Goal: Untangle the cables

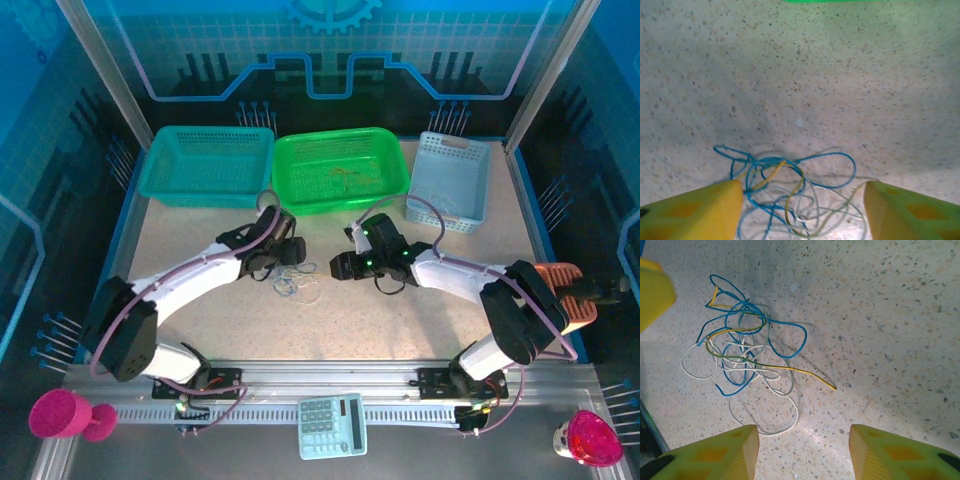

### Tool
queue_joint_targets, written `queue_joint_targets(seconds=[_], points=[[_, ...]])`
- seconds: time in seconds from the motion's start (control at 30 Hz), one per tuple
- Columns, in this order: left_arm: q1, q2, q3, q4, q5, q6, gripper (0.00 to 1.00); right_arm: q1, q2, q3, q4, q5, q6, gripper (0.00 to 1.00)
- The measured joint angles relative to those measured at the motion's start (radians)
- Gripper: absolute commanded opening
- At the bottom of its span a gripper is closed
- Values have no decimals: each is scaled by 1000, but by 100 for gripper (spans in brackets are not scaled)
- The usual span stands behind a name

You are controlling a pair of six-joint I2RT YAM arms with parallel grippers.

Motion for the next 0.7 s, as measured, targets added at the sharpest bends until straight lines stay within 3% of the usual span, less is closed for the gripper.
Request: queue_joint_targets(seconds=[0.27,0.47,0.7], points=[[13,196,150,-88,-22,82,57,17,0,0,34,1,-2,51],[13,231,164,-135,-30,105,56,40,-23,-6,61,0,-26,52],[13,263,168,-150,-37,120,41,76,-25,-6,106,-3,-59,51]])
